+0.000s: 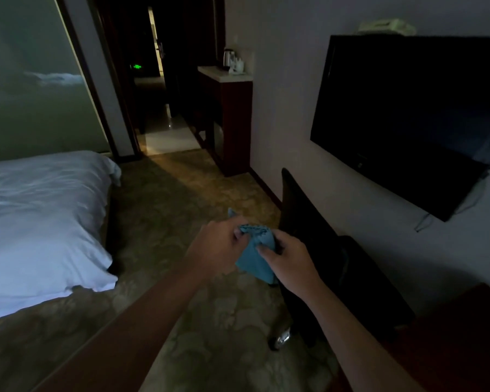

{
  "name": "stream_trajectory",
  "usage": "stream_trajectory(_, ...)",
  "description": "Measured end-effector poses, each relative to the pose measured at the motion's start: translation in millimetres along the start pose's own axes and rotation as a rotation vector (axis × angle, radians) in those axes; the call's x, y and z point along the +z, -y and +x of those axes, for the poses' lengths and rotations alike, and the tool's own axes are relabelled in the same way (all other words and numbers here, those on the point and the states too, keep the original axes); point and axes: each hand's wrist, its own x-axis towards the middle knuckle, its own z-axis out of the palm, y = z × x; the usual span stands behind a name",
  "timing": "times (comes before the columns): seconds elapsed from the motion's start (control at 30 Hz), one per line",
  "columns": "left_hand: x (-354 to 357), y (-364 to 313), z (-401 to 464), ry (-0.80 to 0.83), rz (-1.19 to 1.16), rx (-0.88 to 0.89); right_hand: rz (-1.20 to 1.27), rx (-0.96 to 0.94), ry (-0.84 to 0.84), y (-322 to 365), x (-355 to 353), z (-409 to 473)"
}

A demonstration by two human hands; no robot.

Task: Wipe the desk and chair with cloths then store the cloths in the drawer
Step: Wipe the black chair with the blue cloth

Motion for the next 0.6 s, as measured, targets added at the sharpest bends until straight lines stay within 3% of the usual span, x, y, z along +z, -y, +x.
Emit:
stream_trajectory(0.37,47,141,135,0.105,0.043,-0.023,0.228,0.221,-0.157,-68,93,169)
stream_trajectory(0.6,57,198,238,0.222,-0.045,0.019,0.281,0.295,-0.263,-73,94,267)
